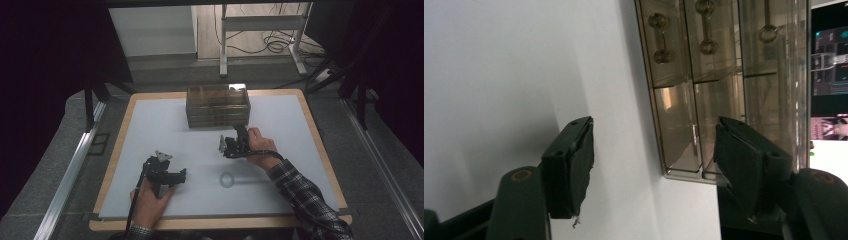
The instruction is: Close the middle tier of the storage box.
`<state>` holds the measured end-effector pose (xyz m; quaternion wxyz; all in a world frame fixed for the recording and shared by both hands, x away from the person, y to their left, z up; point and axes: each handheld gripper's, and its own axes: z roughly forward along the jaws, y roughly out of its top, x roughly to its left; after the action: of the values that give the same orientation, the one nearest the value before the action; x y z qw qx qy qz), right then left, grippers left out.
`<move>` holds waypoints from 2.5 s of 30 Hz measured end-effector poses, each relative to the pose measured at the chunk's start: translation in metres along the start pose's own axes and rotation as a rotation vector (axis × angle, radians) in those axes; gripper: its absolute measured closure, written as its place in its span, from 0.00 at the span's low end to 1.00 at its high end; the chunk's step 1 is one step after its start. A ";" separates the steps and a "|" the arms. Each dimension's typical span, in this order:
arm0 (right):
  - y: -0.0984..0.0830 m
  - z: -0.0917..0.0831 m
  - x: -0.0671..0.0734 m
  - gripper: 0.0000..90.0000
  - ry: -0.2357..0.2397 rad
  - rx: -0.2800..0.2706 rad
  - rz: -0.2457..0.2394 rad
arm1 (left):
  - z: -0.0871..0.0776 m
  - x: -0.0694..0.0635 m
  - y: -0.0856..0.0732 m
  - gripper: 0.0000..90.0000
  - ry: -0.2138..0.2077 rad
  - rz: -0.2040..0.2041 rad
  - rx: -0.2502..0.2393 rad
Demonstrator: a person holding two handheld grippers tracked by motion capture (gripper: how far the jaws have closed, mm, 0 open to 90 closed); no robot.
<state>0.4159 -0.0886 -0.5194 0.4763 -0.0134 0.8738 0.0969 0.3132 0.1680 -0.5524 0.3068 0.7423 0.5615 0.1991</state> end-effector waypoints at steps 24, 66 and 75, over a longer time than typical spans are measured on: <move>0.014 0.017 -0.004 0.51 -0.070 0.013 -0.060 | 0.000 0.000 0.000 0.00 0.000 0.001 0.000; 0.033 0.046 -0.002 0.77 -0.216 0.043 -0.156 | 0.000 0.000 0.000 0.00 0.000 0.001 0.000; 0.036 0.053 -0.002 0.81 -0.246 0.045 -0.164 | 0.000 0.000 0.000 0.00 0.000 0.001 0.000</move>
<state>0.4569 -0.0441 -0.5398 0.5863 -0.0620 0.8068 0.0389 0.3132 0.1681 -0.5524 0.3066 0.7425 0.5613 0.1992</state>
